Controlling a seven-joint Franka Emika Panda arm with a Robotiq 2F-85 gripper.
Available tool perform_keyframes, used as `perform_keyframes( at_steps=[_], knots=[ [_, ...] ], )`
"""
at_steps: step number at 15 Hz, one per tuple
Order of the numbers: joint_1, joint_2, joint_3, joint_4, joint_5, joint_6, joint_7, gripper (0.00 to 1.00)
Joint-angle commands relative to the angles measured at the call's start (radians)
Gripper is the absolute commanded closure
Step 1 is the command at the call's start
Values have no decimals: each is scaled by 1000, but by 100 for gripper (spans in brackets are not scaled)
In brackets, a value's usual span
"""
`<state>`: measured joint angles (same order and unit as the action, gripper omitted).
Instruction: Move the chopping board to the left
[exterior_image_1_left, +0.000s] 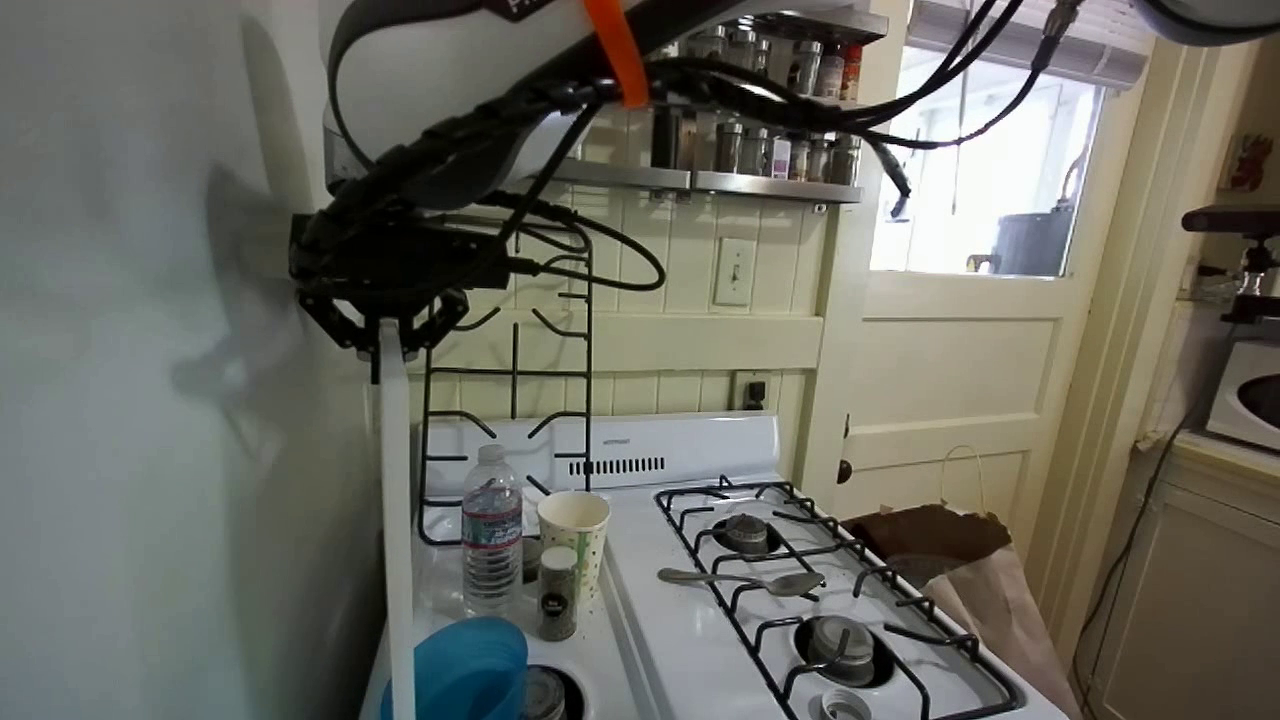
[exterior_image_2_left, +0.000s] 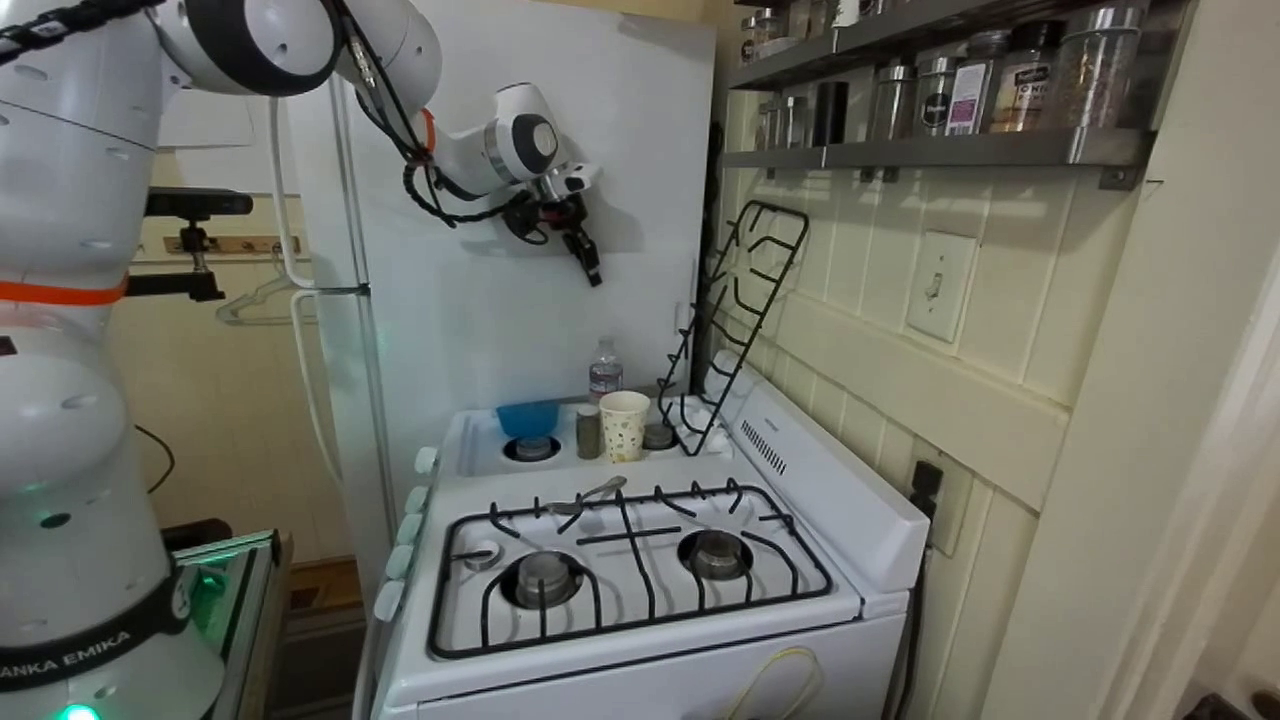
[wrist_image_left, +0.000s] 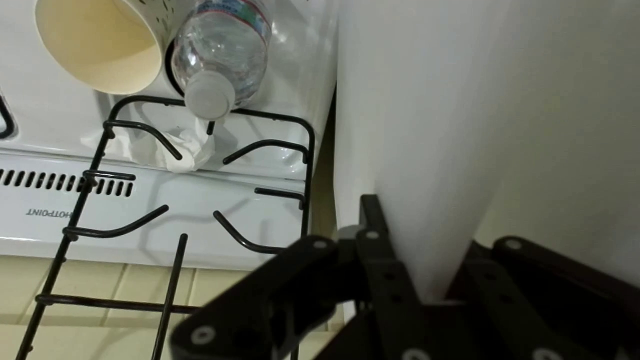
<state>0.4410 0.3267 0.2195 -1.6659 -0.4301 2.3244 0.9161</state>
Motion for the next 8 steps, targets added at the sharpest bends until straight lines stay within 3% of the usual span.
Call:
perform_keyframes(
  at_steps=[1,5,8],
  knots=[
    [7,-14,6,3,52,91,-40,96],
    [20,-2,12,25,117,-22,-122,96],
    [42,-18,-5,26,92,-108,-79,96]
  ],
)
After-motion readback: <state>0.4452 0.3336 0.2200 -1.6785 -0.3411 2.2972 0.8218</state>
